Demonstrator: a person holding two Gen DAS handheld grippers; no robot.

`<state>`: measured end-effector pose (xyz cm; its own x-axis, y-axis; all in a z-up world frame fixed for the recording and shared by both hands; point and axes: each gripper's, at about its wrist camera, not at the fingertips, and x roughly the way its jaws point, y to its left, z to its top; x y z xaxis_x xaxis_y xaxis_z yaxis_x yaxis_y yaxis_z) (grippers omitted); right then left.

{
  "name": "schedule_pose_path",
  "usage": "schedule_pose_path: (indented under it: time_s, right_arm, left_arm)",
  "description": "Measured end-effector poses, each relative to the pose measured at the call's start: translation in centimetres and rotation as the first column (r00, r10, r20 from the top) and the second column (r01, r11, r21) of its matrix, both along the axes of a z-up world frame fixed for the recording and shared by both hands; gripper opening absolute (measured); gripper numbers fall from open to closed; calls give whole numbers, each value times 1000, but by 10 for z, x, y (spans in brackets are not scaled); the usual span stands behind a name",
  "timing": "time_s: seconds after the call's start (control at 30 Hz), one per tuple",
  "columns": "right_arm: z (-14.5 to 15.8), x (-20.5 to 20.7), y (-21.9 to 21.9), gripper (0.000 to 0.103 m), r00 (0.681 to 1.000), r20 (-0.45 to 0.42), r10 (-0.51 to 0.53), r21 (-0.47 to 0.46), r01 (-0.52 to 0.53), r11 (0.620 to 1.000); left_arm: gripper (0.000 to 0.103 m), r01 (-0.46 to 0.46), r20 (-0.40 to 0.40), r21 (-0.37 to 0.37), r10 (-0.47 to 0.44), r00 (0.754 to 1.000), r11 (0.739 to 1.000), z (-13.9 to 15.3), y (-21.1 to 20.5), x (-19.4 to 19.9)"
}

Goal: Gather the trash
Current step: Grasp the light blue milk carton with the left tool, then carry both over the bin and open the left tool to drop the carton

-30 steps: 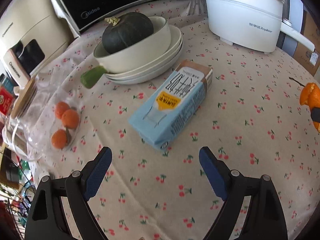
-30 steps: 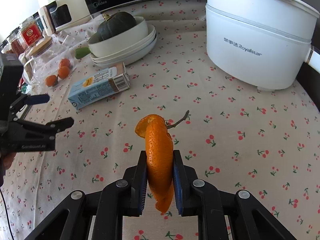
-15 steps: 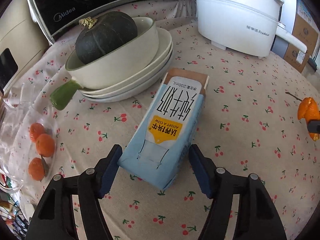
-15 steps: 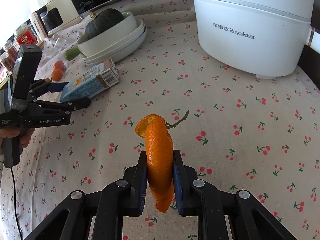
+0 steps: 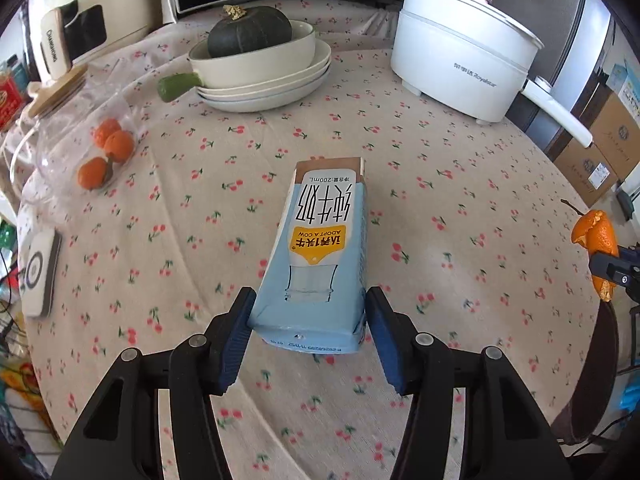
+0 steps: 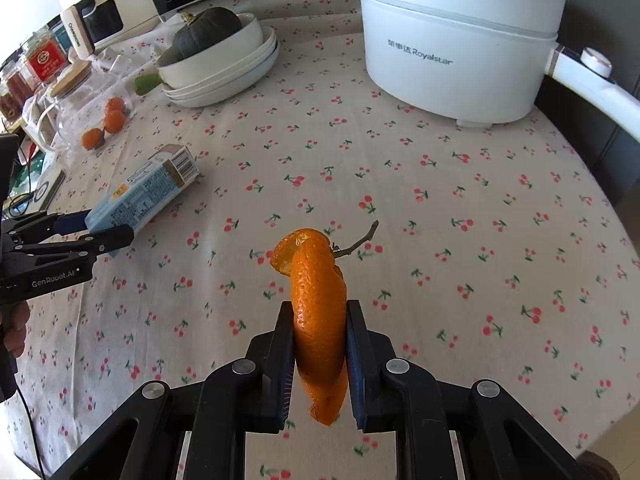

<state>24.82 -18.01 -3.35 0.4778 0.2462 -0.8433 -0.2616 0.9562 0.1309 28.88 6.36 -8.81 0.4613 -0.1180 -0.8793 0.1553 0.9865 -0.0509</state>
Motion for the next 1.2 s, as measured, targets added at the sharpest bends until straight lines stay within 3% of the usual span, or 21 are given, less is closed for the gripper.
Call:
schedule_pose_path:
  time_s: [0.5, 0.8, 0.93, 1.2]
  right_arm:
    - [23, -120, -31, 20, 997, -28, -75, 7, 75, 997]
    - [13, -162, -67, 20, 984, -65, -166, 56, 170, 984]
    - [16, -175, -78, 20, 983, -40, -177, 42, 179, 983]
    - [11, -193, -111, 20, 971, -39, -234, 7, 234, 972]
  left_arm:
    - [57, -42, -33, -54, 40, 999, 998, 27, -13, -127]
    - [57, -14, -23, -51, 13, 1000, 999, 33, -21, -163]
    - [57, 8, -23, -54, -9, 1000, 998, 33, -30, -172]
    - [57, 126, -18, -68, -128, 992, 990, 35, -77, -190]
